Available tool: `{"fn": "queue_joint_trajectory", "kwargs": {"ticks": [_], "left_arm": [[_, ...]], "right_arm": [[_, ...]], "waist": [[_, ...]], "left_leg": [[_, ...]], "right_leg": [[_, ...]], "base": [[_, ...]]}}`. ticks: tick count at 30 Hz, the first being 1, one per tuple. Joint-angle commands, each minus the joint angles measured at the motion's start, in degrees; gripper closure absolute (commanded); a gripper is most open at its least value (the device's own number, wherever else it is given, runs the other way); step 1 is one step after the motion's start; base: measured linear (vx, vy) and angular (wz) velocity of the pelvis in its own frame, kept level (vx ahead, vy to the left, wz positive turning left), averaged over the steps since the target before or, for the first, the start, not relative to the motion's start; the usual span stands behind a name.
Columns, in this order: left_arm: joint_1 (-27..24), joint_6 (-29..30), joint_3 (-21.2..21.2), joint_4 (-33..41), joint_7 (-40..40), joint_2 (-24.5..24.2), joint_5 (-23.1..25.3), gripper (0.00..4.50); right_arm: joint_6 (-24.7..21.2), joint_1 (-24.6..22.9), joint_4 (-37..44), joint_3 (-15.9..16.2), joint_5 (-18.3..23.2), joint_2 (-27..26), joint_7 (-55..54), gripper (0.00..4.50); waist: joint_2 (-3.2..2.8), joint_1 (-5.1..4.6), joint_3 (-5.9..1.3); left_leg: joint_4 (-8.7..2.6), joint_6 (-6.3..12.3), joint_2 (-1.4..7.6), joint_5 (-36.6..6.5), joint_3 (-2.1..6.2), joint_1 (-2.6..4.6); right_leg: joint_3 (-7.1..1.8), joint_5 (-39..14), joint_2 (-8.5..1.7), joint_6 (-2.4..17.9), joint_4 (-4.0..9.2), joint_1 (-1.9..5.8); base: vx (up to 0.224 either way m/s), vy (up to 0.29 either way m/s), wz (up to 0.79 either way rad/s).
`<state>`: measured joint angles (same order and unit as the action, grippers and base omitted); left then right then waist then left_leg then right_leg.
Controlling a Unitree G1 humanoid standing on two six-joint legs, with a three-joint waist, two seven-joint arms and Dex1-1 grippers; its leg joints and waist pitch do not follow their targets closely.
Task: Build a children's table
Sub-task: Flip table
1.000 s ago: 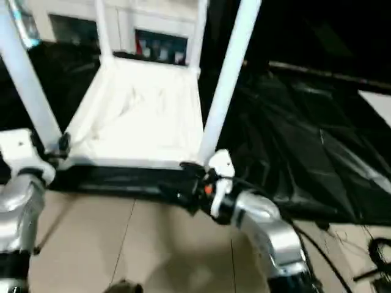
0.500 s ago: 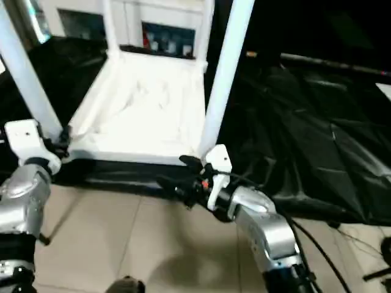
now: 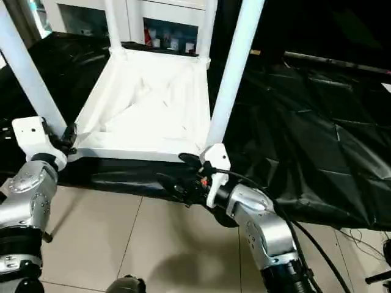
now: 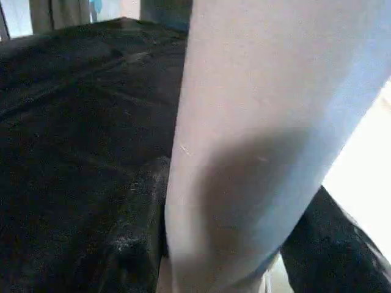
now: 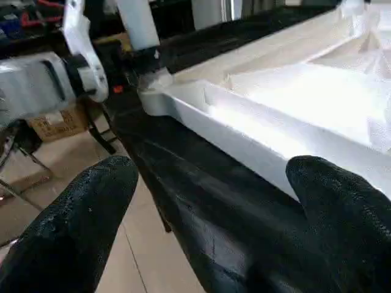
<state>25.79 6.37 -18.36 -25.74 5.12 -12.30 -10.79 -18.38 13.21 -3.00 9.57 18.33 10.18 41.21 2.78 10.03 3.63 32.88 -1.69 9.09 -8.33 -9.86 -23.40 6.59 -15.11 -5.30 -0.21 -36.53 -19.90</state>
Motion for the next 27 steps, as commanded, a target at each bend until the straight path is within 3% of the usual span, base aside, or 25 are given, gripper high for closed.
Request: {"fn": "queue_joint_trajectory", "kwargs": {"ticks": [1,4,7,10,13,16,21,27], "left_arm": [[1.4,2.6,-1.8,3.4,0.3,5.5,-10.2,2.29],[1.0,5.9,-2.1,7.5,-1.0,9.6,-14.4,2.28],[0.3,7.7,-0.9,11.2,-2.9,13.8,-16.1,2.28],[0.1,8.4,0.3,12.7,-3.3,16.1,-15.3,2.28],[0.5,9.0,0.9,13.3,-3.7,17.5,-14.4,2.32],[1.3,9.7,0.5,13.8,-5.2,18.5,-14.1,2.33],[1.7,10.0,0.5,14.0,-5.9,18.7,-15.0,2.33],[1.8,10.2,1.1,14.1,-6.3,19.5,-14.2,2.33]], "right_arm": [[0.5,1.2,-1.0,-0.3,-0.7,-0.2,-1.6,0.00],[0.0,1.9,-2.3,-1.8,0.0,-1.3,-3.4,0.00],[-0.8,2.9,-4.5,-3.7,0.2,-2.6,-6.6,0.00],[-1.1,4.0,-6.2,-6.0,1.7,-4.2,-8.6,0.00],[-0.6,6.1,-8.7,-9.1,3.7,-6.4,-11.3,0.00],[-0.1,9.5,-12.3,-14.8,9.9,-9.9,-13.4,0.00],[1.1,13.0,-16.5,-17.7,11.4,-11.5,-15.5,0.00],[3.3,21.6,-29.7,-23.0,12.9,-12.5,-19.2,0.00]], "waist": [[-0.07,-0.36,-3.89],[0.55,-0.29,-3.89],[0.80,0.14,-4.02],[0.77,0.42,-4.02],[1.25,-0.38,-4.02],[1.52,-0.87,-4.02],[1.39,-0.94,-4.23],[1.26,-1.25,-4.28]], "left_leg": [[-4.31,-0.30,5.53,-13.2,2.15,2.12],[-3.94,0.65,5.38,-11.4,1.74,2.08],[-3.46,1.76,5.32,-8.2,1.42,2.07],[-3.65,1.23,5.50,-8.1,1.56,1.97],[-4.01,-0.57,5.57,-10.0,1.66,2.19],[-3.85,-0.33,5.40,-9.8,1.55,2.15],[-3.43,0.56,5.31,-6.1,1.36,2.27],[-3.49,-0.70,5.29,-6.8,1.03,2.38]], "right_leg": [[-4.21,3.1,-5.78,9.9,4.30,1.34],[-4.31,3.6,-5.87,10.7,4.29,1.28],[-4.29,5.6,-5.74,11.9,4.06,1.24],[-4.30,6.1,-5.42,10.0,4.11,1.44],[-4.33,6.6,-5.28,9.1,4.18,1.50],[-4.40,6.7,-5.42,8.9,4.21,1.65],[-4.36,10.4,-5.14,8.6,3.71,1.60],[-4.40,8.9,-5.06,9.5,3.61,1.50]], "base": [[0.000,0.000,0.00],[0.000,0.000,0.00],[0.000,0.000,0.00],[0.000,0.000,0.00],[0.000,0.000,0.00],[0.000,0.000,0.00],[0.000,0.000,0.00],[0.000,0.000,0.00]]}}
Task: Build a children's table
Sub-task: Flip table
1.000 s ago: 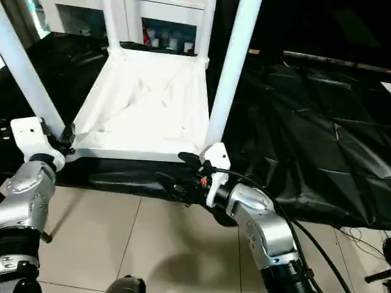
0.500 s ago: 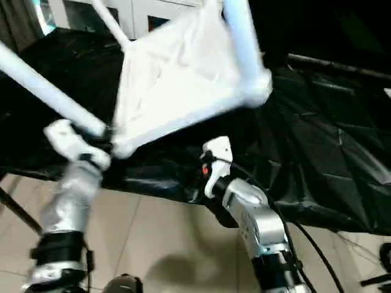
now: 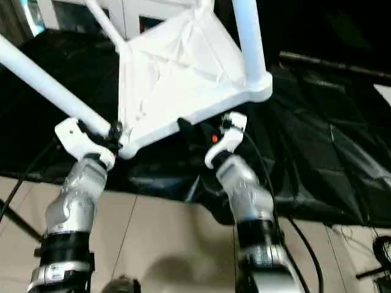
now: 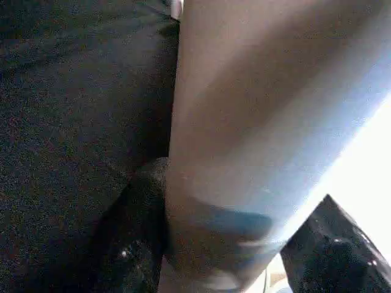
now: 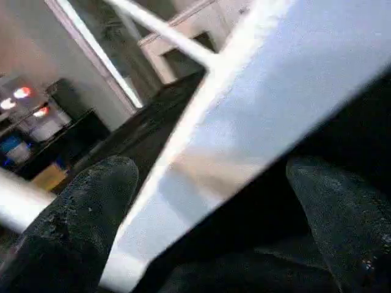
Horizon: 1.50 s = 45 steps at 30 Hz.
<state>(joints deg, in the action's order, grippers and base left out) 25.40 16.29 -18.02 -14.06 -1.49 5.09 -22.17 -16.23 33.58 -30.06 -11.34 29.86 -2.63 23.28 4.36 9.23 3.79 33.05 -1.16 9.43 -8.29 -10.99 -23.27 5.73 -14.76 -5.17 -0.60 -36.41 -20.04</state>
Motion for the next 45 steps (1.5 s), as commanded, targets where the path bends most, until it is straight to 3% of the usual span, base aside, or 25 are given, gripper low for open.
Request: {"fn": "queue_joint_trajectory", "kwargs": {"ticks": [1,6,8,10,13,19,21,24,25,27,28,29,34,40,41,45], "left_arm": [[2.2,0.5,1.1,2.3,0.5,2.2,-2.7,2.33],[2.3,0.7,1.6,2.1,0.8,2.3,-2.5,2.33],[2.4,1.1,2.1,2.0,1.1,2.3,-2.1,2.33],[2.5,1.6,2.6,2.1,1.1,2.2,-1.9,2.33],[2.4,2.7,3.5,2.5,1.6,1.9,-1.7,2.33],[-0.3,5.6,5.8,5.8,3.6,2.3,-2.1,2.33],[-0.5,6.3,6.1,6.6,3.9,2.4,-2.4,2.33],[-1.1,7.5,6.5,7.9,4.2,2.6,-3.2,2.33],[-1.5,8.4,6.9,8.7,4.7,2.8,-3.7,2.33],[-2.2,9.5,7.6,9.8,5.4,2.9,-4.3,2.33],[-2.8,10.4,8.0,10.8,5.5,3.1,-4.7,2.33],[-3.0,10.7,8.0,11.2,5.3,3.2,-4.8,2.33],[-3.4,11.6,7.6,11.9,5.0,3.4,-4.8,2.33],[-3.7,12.6,7.3,12.3,5.1,3.4,-4.8,2.33],[-3.7,12.7,7.2,12.4,5.1,3.3,-4.8,2.33],[-3.9,13.1,7.1,12.4,5.4,2.9,-4.5,2.33]], "right_arm": [[1.7,3.9,-6.4,-3.9,2.9,0.2,-1.2,0.00],[1.9,7.6,-10.9,-5.5,4.7,0.2,0.1,0.00],[2.3,10.9,-15.2,-7.1,5.7,0.3,1.2,0.00],[2.9,14.9,-21.1,-9.0,6.2,0.7,2.5,0.00],[4.2,19.1,-27.5,-11.4,7.2,1.3,2.1,0.00],[6.3,23.1,-35.6,-15.0,8.4,2.1,0.7,0.00],[6.5,23.3,-36.3,-15.0,8.0,2.2,0.7,0.36],[6.9,23.7,-37.5,-15.4,7.6,2.2,0.8,0.49],[7.1,23.9,-38.1,-15.8,7.6,2.2,0.7,0.77],[7.7,24.4,-39.1,-16.6,7.8,2.3,0.4,0.82],[8.2,24.7,-40.0,-17.2,7.9,2.4,0.3,0.86],[8.5,24.9,-40.4,-17.6,8.1,2.4,0.3,1.09],[9.5,25.4,-41.4,-18.8,8.4,2.8,0.1,1.40],[10.2,25.8,-42.0,-20.1,8.2,3.1,0.2,1.85],[10.3,25.9,-42.1,-20.5,8.3,3.1,0.1,1.97],[11.0,26.0,-42.1,-20.3,7.6,3.2,0.1,2.34]], "waist": [[-0.33,-0.38,-4.51],[-0.33,-0.34,-4.64],[-0.21,-0.34,-4.61],[-0.53,-0.16,-4.67],[-0.46,-0.08,-4.76],[-0.51,0.24,-4.98],[-0.58,0.25,-5.05],[-0.46,0.44,-5.40],[-0.69,0.39,-5.19],[-0.71,0.23,-5.04],[-1.13,0.26,-5.06],[-1.04,0.16,-5.01],[-1.04,0.03,-4.80],[-0.97,0.04,-4.91],[-1.37,0.15,-4.92],[-1.18,0.17,-4.94]], "left_leg": [[-3.60,-1.37,4.92,-7.2,2.04,2.40],[-3.32,-0.35,4.90,-5.5,1.91,2.37],[-3.35,-0.19,4.89,-6.1,1.79,2.28],[-3.35,-0.49,5.00,-6.4,1.80,2.48],[-3.19,-0.54,4.96,-5.3,1.67,2.41],[-2.81,0.35,5.03,-3.0,1.69,2.26],[-2.64,0.53,5.01,-2.5,1.63,2.34],[-1.89,2.14,4.77,1.0,1.56,1.87],[-2.03,2.26,4.82,-0.5,1.45,1.78],[-2.28,1.36,4.98,-3.0,1.47,1.82],[-2.39,0.40,5.07,-4.3,1.54,1.97],[-2.54,-0.13,5.18,-5.1,1.55,1.96],[-2.97,-2.63,5.08,-9.2,1.45,2.06],[-2.82,-2.51,4.95,-8.1,1.39,2.00],[-2.81,-2.52,4.91,-8.0,1.46,1.96],[-2.74,-1.88,4.93,-7.5,1.43,1.94]], "right_leg": [[-3.60,8.3,-5.18,9.8,3.53,1.61],[-3.62,11.1,-5.10,9.7,3.22,1.65],[-3.60,10.2,-5.17,9.9,3.29,1.69],[-3.55,9.2,-5.17,10.3,3.30,1.56],[-3.51,10.8,-5.08,10.9,3.01,1.55],[-3.33,13.7,-5.06,11.8,2.46,1.59],[-3.29,14.2,-4.98,12.1,2.36,1.41],[-3.25,18.5,-4.82,12.4,1.71,1.22],[-3.24,17.2,-4.87,12.6,1.84,1.08],[-3.24,13.9,-4.96,12.7,2.18,1.14],[-3.25,12.4,-5.00,12.4,2.23,1.04],[-3.25,11.7,-4.99,12.3,2.32,1.04],[-3.43,7.8,-5.05,11.2,2.81,0.88],[-3.40,9.7,-4.93,10.9,2.65,0.83],[-3.39,9.8,-4.98,10.9,2.61,0.85],[-3.35,10.3,-4.88,11.1,2.61,0.86]], "base": [[0.000,0.000,0.00],[0.000,0.000,0.00],[0.000,0.000,0.00],[0.000,0.000,0.00],[0.000,0.000,0.00],[0.000,0.000,0.00],[0.000,0.000,0.00],[0.000,0.000,0.00],[0.000,0.000,0.00],[0.000,0.000,0.00],[0.000,0.000,0.00],[0.000,0.000,0.00],[0.000,0.000,0.00],[0.000,0.000,0.00],[0.000,0.000,0.00],[0.000,0.000,0.00]]}}
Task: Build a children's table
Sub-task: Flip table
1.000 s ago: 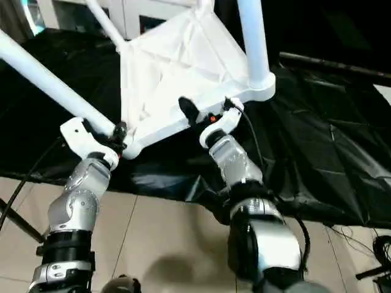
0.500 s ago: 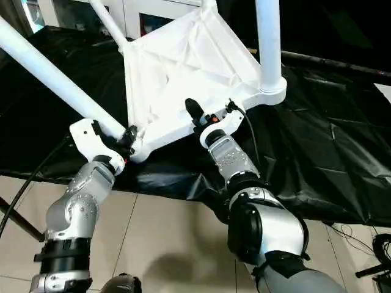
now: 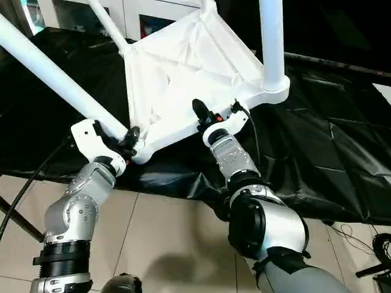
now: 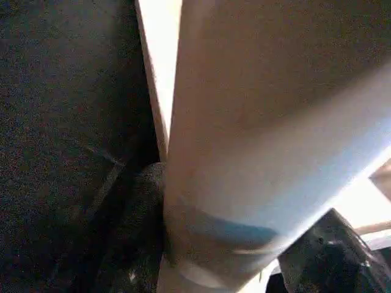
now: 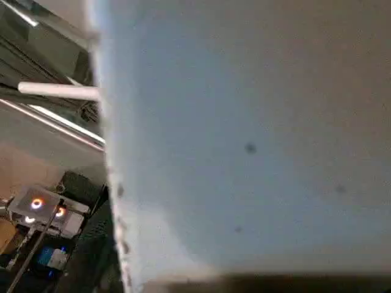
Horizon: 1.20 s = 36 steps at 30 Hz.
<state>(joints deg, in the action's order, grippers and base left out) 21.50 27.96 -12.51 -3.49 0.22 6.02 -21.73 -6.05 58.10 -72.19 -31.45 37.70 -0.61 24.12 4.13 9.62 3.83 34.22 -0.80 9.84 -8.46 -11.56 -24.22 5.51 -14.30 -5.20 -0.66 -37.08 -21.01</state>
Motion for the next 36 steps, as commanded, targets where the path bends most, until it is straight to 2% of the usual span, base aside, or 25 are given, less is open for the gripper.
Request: {"fn": "queue_joint_trajectory", "kwargs": {"ticks": [1,2,3,6,7,10,12,15,16,18,21,22,23,24,25,27,31,32,36], "left_arm": [[0.0,1.4,1.6,1.9,3.7,1.9,-4.9,2.33],[0.0,2.9,0.9,2.2,5.2,1.9,-7.2,1.77],[-0.1,3.8,0.5,2.4,5.9,1.8,-8.1,1.63],[0.2,4.2,-0.4,2.5,5.5,1.8,-8.7,1.55],[0.3,4.3,-0.5,2.5,5.3,1.7,-8.6,1.24],[0.2,3.8,-1.2,1.9,5.5,1.3,-8.4,1.12],[0.1,4.1,-1.7,2.0,5.6,0.8,-8.6,0.80],[-0.5,5.0,-1.5,2.8,5.7,-0.3,-8.5,0.63],[-0.7,5.3,-1.5,2.9,5.8,-0.6,-8.6,0.40],[-1.9,6.5,-1.8,4.0,5.9,-1.7,-9.0,0.32],[-2.4,6.7,-2.0,4.3,5.6,-2.1,-8.8,0.23],[-2.6,6.7,-2.0,4.4,5.5,-2.3,-8.7,0.11],[-3.7,7.7,-1.9,4.8,5.2,-3.1,-8.3,0.00],[-3.7,7.7,-1.9,4.8,5.2,-3.1,-8.3,0.00],[-4.8,8.4,-1.0,5.5,5.7,-4.1,-7.7,0.00],[-5.2,8.7,-0.5,5.9,6.3,-4.5,-7.6,0.00],[-6.2,5.7,7.7,8.2,10.9,-10.1,-0.2,0.00],[-6.2,5.7,7.7,8.2,10.9,-10.1,-0.2,0.00],[-5.3,2.4,13.4,11.0,14.1,-14.7,4.6,0.00]], "right_arm": [[0.8,1.4,0.1,-0.2,-0.4,1.2,-0.7,2.41],[1.2,1.4,0.1,0.1,-0.8,1.3,-0.7,2.46],[1.4,1.4,0.1,0.3,-1.1,1.3,-0.8,2.46],[2.6,1.7,0.2,1.0,-2.5,1.7,-1.4,2.50],[3.0,1.8,0.3,1.2,-3.0,1.9,-1.7,2.51],[4.6,1.8,0.6,0.7,-3.3,2.9,-3.0,2.51],[5.7,1.8,0.8,0.1,-3.2,4.1,-4.1,2.51],[7.3,1.7,1.1,0.2,-3.9,5.6,-5.0,2.51],[7.7,1.7,1.2,0.4,-4.1,5.9,-5.2,2.51],[10.1,1.5,1.9,0.6,-5.2,7.8,-6.5,2.51],[10.7,1.5,2.1,0.6,-5.6,8.5,-7.1,2.51],[10.9,1.5,2.2,0.6,-5.8,8.8,-7.4,2.51],[11.4,1.3,2.6,2.6,-8.3,10.3,-7.6,2.51],[11.4,1.3,2.6,2.6,-8.3,10.3,-7.6,2.51],[11.3,1.0,3.1,4.9,-11.0,11.7,-7.4,2.51],[11.2,0.9,3.2,5.9,-11.9,12.1,-7.4,2.51],[10.6,0.4,4.4,11.0,-17.6,14.4,-7.7,2.51],[10.6,0.4,4.4,11.0,-17.6,14.4,-7.7,2.51],[10.7,0.2,5.5,13.6,-21.4,16.5,-9.8,2.51]], "waist": [[-0.97,-0.22,-4.94],[-1.11,-0.23,-4.95],[-1.08,-0.32,-4.97],[-1.15,-0.18,-4.95],[-1.12,-0.25,-4.95],[-1.15,-0.29,-4.93],[-1.20,-0.24,-4.94],[-1.24,0.06,-4.92],[-1.55,0.15,-4.89],[-1.47,0.43,-4.91],[-1.47,0.98,-4.86],[-2.04,0.89,-4.82],[-1.88,0.82,-4.90],[-1.85,0.86,-4.96],[-1.88,0.85,-4.96],[-1.78,0.74,-4.88],[-1.77,0.51,-4.85],[-1.82,0.31,-4.85],[-1.90,-0.37,-4.85]], "left_leg": [[-3.93,-2.18,4.54,-7.5,1.99,2.89],[-3.95,-2.22,4.55,-7.6,2.02,2.90],[-3.95,-2.51,4.53,-7.7,2.00,2.92],[-3.88,-3.12,4.50,-8.0,1.83,3.05],[-3.97,-3.12,4.53,-8.4,1.89,2.96],[-3.94,-2.77,4.46,-8.2,1.85,2.92],[-3.91,-2.69,4.49,-8.2,1.86,2.98],[-3.90,-2.83,4.54,-8.5,1.81,3.17],[-4.00,-3.33,4.57,-9.1,1.85,3.18],[-4.02,-3.97,4.58,-9.6,1.88,3.24],[-3.97,-4.50,4.49,-10.3,1.74,3.36],[-4.11,-4.91,4.48,-11.2,1.82,3.29],[-4.12,-5.18,4.44,-11.3,1.95,3.18],[-4.06,-5.21,4.41,-11.2,1.94,3.17],[-3.98,-5.08,4.32,-10.9,1.90,3.05],[-3.97,-4.71,4.26,-10.8,1.90,2.94],[-3.90,-3.99,4.17,-10.3,1.94,2.89],[-3.93,-4.15,4.21,-10.4,1.95,2.93],[-3.93,-4.16,4.14,-11.1,1.93,2.96]], "right_leg": [[-3.14,9.5,-4.87,11.2,3.32,1.82],[-3.13,9.3,-4.86,11.1,3.28,1.80],[-3.11,9.1,-4.85,11.4,3.26,1.77],[-3.11,9.0,-4.82,12.4,3.22,1.68],[-3.12,9.0,-4.73,12.1,3.23,1.78],[-3.21,8.8,-4.86,11.5,3.34,1.79],[-3.21,8.9,-4.84,11.4,3.35,1.77],[-3.21,8.3,-4.76,11.1,3.35,1.61],[-3.19,7.8,-4.70,10.8,3.42,1.55],[-3.15,7.5,-4.66,10.4,3.38,1.57],[-3.26,7.1,-4.62,9.9,3.46,1.40],[-3.26,6.6,-4.54,9.5,3.61,1.36],[-3.18,6.9,-4.45,9.2,3.46,1.59],[-3.16,7.1,-4.43,9.2,3.42,1.58],[-3.20,7.2,-4.49,9.1,3.41,1.61],[-3.20,6.7,-4.48,8.9,3.54,1.69],[-3.26,4.8,-4.46,7.9,3.72,1.62],[-3.24,4.6,-4.37,8.1,3.73,1.59],[-3.22,3.9,-4.39,8.9,3.71,1.54]], "base": [[0.000,0.000,0.00],[0.000,0.000,0.00],[0.000,0.000,0.00],[0.000,0.000,0.00],[0.000,0.000,0.00],[0.000,0.000,0.00],[0.000,0.000,0.00],[0.000,0.000,0.00],[0.000,0.000,0.00],[0.000,0.000,0.00],[0.000,0.000,0.00],[0.000,0.000,0.00],[0.000,0.000,0.00],[0.000,0.000,0.00],[0.000,0.000,0.00],[0.000,0.000,0.00],[0.000,0.000,0.00],[0.000,0.000,0.00],[0.000,0.000,0.00]]}}
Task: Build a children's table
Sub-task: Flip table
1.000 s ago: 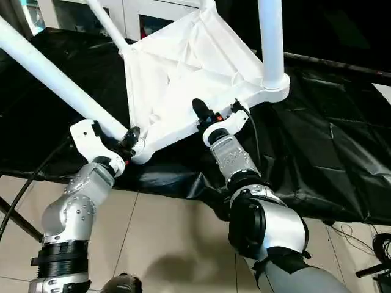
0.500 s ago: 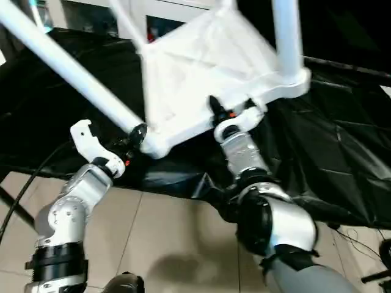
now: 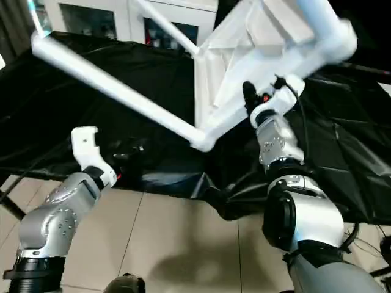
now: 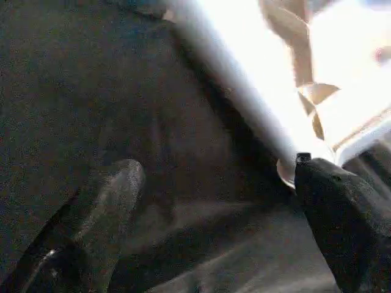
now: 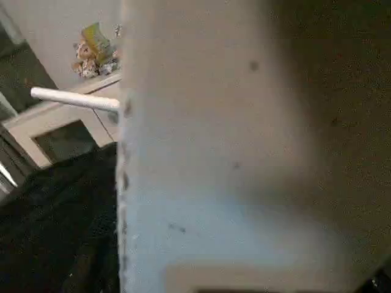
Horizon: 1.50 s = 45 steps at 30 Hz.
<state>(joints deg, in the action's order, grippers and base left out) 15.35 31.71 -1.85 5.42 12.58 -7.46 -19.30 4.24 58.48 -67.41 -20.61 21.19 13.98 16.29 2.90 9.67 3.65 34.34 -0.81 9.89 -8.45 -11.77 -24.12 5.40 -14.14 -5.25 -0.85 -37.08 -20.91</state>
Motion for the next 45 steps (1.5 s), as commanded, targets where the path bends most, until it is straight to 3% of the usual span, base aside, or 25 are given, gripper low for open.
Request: {"fn": "queue_joint_trajectory", "kwargs": {"ticks": [1,5,6,9,12,15,19,21,23,24,25,27,30,34,45], "left_arm": [[1.6,-2.5,4.5,3.2,2.9,-3.0,4.0,0.00],[3.1,-4.6,7.7,4.3,3.8,-6.4,8.2,0.00],[5.1,-7.0,11.0,4.4,4.5,-9.8,13.4,0.00],[6.4,-8.4,12.2,4.8,5.7,-10.9,14.9,0.00],[9.1,-11.1,13.6,4.9,8.0,-12.3,16.6,0.00],[12.9,-14.7,16.1,3.8,8.9,-14.2,20.5,0.00],[15.9,-15.0,16.8,2.7,8.5,-14.0,21.6,0.00],[21.3,-21.2,18.7,-1.7,8.6,-15.6,26.5,0.00],[26.6,-27.1,19.9,-6.0,7.7,-16.9,31.1,0.00],[26.6,-27.1,19.9,-6.0,7.7,-16.9,31.1,0.00],[30.1,-30.4,20.7,-8.5,7.1,-17.7,33.7,0.00],[33.2,-32.3,21.2,-9.8,6.8,-18.0,35.2,0.00],[36.4,-33.9,21.3,-11.4,5.9,-17.5,36.0,0.00],[38.4,-36.3,20.9,-14.0,4.0,-16.8,37.6,0.00],[42.8,-42.7,19.4,-18.6,-0.9,-16.6,41.8,0.00]], "right_arm": [[0.3,-0.1,1.2,3.3,-5.8,2.6,-3.0,2.51],[0.3,-0.1,2.1,4.7,-7.6,3.8,-5.2,2.51],[0.9,-0.3,3.8,6.7,-10.1,4.7,-7.9,2.51],[0.6,-0.5,4.9,7.6,-11.5,5.0,-9.3,2.51],[0.4,-0.7,6.4,8.8,-13.4,5.2,-11.1,2.52],[0.0,-1.0,7.7,10.3,-15.4,5.5,-12.1,2.54],[0.0,-0.9,7.7,10.6,-15.0,5.4,-10.8,2.54],[-0.6,-1.1,7.7,12.0,-16.1,5.7,-8.6,2.54],[-1.4,-1.4,7.6,13.0,-17.4,5.8,-8.0,2.54],[-1.4,-1.4,7.6,13.0,-17.4,5.8,-8.0,2.54],[-2.1,-1.8,7.5,13.2,-17.8,5.9,-8.0,2.54],[-3.2,-1.9,7.3,13.1,-17.7,6.0,-8.1,2.54],[-3.8,-2.0,6.8,13.4,-17.8,6.2,-7.7,1.84],[-4.3,-2.1,6.5,14.1,-18.6,6.3,-9.1,1.64],[-5.2,-3.4,5.2,14.0,-19.0,6.2,-9.4,1.64]], "waist": [[-0.61,-0.54,-4.62],[-0.78,-0.54,-4.61],[-0.85,-0.43,-4.48],[-0.94,-0.47,-4.54],[-0.81,-0.58,-4.73],[-0.81,-0.39,-4.80],[-0.51,-0.81,-4.96],[0.04,-0.75,-4.94],[-0.33,-0.63,-5.14],[-0.30,-0.68,-5.14],[-0.09,-0.79,-5.11],[-0.13,-0.86,-5.13],[-0.10,-0.85,-4.99],[-0.17,-0.90,-4.96],[-0.02,-0.71,-5.11]], "left_leg": [[-4.02,-4.12,4.07,-11.3,2.09,2.88],[-3.98,-4.21,4.05,-11.4,2.01,3.14],[-4.12,-4.49,4.07,-11.9,2.11,3.22],[-4.18,-5.94,4.09,-13.0,2.10,3.34],[-4.08,-6.72,3.98,-12.6,2.07,3.18],[-3.86,-5.96,3.78,-11.2,2.00,3.12],[-3.55,-4.71,3.68,-8.3,2.02,2.59],[-3.31,-3.16,3.46,-7.4,1.89,2.55],[-3.18,-2.61,3.55,-5.9,1.91,2.61],[-3.14,-2.38,3.55,-5.3,1.98,2.63],[-3.12,-2.16,3.57,-4.9,1.99,2.54],[-3.08,-1.86,3.66,-4.9,1.94,2.68],[-3.13,-2.22,3.76,-6.0,1.79,2.72],[-3.22,-2.89,3.78,-6.7,1.84,2.65],[-3.20,-2.61,3.93,-6.7,1.92,2.73]], "right_leg": [[-3.12,3.4,-4.27,9.3,3.79,1.39],[-3.14,2.9,-4.14,9.5,3.67,1.15],[-3.09,1.9,-4.00,9.3,3.97,0.97],[-3.17,0.1,-4.21,8.9,3.85,0.85],[-3.11,2.3,-4.15,9.1,3.41,0.93],[-3.17,4.0,-4.10,8.8,3.35,0.95],[-3.11,7.3,-4.17,9.5,2.87,1.45],[-3.17,7.2,-3.97,9.5,3.29,1.50],[-3.20,8.1,-4.01,9.5,2.92,1.50],[-3.12,8.9,-3.89,9.7,2.88,1.42],[-3.07,9.6,-3.96,10.3,2.68,1.50],[-3.08,9.6,-4.02,10.9,2.66,1.43],[-3.11,8.1,-4.18,11.8,2.71,1.34],[-3.17,6.6,-4.33,11.8,2.85,1.39],[-3.08,7.8,-4.43,12.1,2.65,1.39]], "base": [[0.000,0.000,0.00],[0.000,0.000,0.00],[0.000,0.000,0.00],[0.000,0.000,0.00],[0.000,0.000,0.00],[0.000,0.000,0.00],[0.000,0.000,0.00],[0.000,0.000,0.00],[0.000,0.000,0.00],[0.000,0.000,0.00],[0.000,0.000,0.00],[0.000,0.000,0.00],[0.000,0.000,0.00],[0.000,0.000,0.00],[0.000,0.000,0.00]]}}
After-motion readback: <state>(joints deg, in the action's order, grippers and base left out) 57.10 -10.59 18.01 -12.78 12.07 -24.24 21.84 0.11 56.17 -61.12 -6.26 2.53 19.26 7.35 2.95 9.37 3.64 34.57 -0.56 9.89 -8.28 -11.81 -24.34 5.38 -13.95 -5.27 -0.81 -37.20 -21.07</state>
